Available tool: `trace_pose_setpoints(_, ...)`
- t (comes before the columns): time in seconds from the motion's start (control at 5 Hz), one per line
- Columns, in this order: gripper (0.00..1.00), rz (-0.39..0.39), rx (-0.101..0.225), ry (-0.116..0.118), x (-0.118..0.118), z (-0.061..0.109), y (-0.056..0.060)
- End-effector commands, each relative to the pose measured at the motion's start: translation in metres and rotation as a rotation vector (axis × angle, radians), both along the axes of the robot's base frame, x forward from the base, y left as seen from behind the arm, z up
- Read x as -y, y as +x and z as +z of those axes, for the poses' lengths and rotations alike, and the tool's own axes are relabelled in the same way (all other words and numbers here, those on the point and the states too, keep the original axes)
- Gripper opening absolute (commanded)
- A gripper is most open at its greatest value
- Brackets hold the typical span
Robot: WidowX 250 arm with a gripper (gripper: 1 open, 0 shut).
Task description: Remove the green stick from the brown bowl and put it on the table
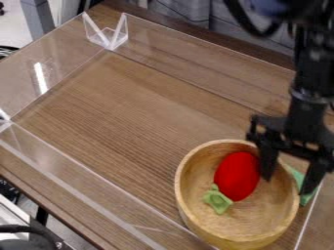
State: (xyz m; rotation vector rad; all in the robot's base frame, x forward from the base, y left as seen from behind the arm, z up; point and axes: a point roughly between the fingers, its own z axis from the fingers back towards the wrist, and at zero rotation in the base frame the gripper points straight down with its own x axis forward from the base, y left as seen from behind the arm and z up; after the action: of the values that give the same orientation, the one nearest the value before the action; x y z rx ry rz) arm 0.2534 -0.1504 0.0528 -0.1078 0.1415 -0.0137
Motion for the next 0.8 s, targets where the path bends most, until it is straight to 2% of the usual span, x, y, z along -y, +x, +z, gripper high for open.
trace_pose_setpoints(0.0,1.0,-0.019,0.065,-0.023,0.005,0.006,0.002)
trace_pose_setpoints(0.2,0.0,-0.029,0.073,-0.026,0.006,0.006,0.001)
trace_pose_setpoints(0.6,0.0,-0.207,0.09,-0.037,-0.001,-0.015,-0.004)
